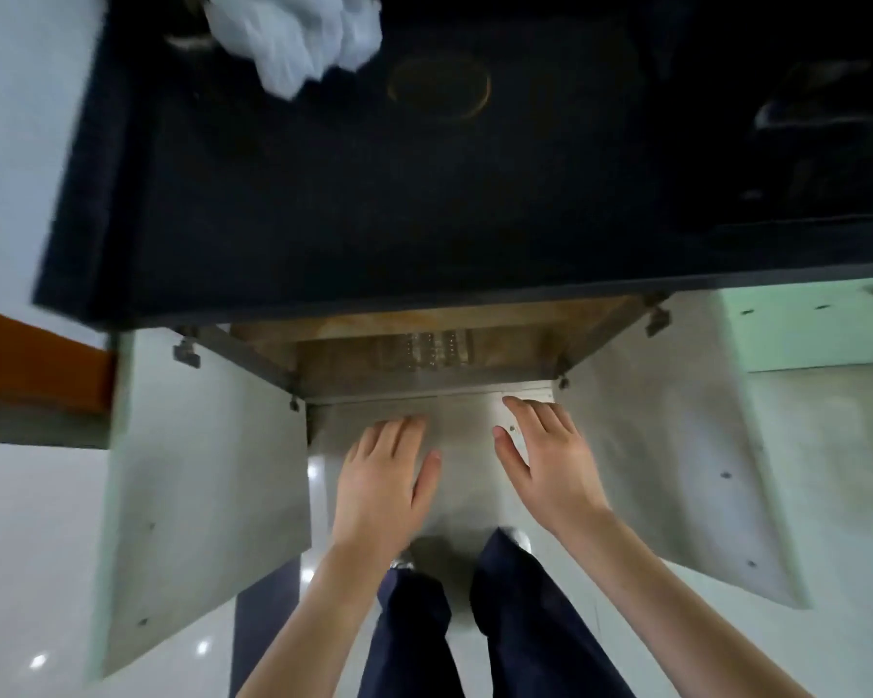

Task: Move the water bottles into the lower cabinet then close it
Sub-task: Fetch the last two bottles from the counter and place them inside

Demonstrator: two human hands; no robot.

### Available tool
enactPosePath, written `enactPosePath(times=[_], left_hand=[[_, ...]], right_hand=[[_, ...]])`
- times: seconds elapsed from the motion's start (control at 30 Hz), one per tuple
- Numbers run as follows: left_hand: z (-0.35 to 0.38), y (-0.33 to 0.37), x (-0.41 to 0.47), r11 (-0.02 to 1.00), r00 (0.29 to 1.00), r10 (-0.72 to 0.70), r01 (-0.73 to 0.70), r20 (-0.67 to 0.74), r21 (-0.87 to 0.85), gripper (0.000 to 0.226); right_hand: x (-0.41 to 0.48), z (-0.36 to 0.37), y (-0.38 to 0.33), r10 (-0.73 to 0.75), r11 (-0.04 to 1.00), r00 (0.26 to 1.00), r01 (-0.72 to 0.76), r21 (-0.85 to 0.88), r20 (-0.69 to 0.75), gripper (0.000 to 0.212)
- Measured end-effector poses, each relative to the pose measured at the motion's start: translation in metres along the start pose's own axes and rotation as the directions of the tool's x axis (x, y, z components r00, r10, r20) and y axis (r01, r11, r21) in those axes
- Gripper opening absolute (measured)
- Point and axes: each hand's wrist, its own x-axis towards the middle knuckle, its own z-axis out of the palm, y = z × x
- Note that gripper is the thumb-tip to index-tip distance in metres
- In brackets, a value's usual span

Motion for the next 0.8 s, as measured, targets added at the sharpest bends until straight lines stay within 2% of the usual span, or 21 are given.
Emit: enactPosePath(times=[0.07,0.17,0.27,0.37,0.47,0.57,0.7,0.8], left_hand=[[-0.048,0.035,-0.016,1.0,1.0,0.03,-0.03,0.008,0.004,0.056],[-0.106,0.074,-0.032,0.993,0.991,0.119,-0.117,-0.056,0.026,0.057],[-0.153,0.1,-0.037,0.967,0.958,0.255,-0.251,-0.127,0.046,0.054],[-0.178,0.108,-0.033,0.93,0.921,0.368,-0.366,-0.126,0.044,0.055],[-0.18,0.104,-0.023,0.899,0.895,0.439,-0.437,-0.076,0.038,0.058],[-0.163,0.098,-0.023,0.878,0.878,0.478,-0.478,0.004,0.029,0.06],[-0.127,0.099,-0.035,0.856,0.847,0.513,-0.518,0.137,-0.001,0.066],[-0.103,0.124,-0.045,0.828,0.798,0.545,-0.56,0.256,-0.017,0.068]], right_hand=[[-0.019,-0.056,-0.019,-0.031,0.999,0.999,0.03,-0.024,-0.029,0.05],[-0.042,-0.124,-0.041,-0.054,0.996,0.995,0.049,-0.071,-0.078,0.05],[-0.061,-0.173,-0.056,-0.082,0.993,0.981,0.066,-0.095,-0.173,0.051],[-0.087,-0.201,-0.063,-0.055,0.996,0.954,0.03,-0.089,-0.293,0.05],[-0.123,-0.205,-0.062,0.064,0.992,0.907,-0.102,-0.07,-0.416,0.046],[-0.171,-0.19,-0.052,0.238,0.958,0.85,-0.285,-0.029,-0.47,0.042],[-0.239,-0.165,-0.031,0.492,0.846,0.73,-0.529,0.064,-0.475,0.049],[-0.282,-0.161,-0.014,0.601,0.761,0.64,-0.641,0.098,-0.479,0.052]])
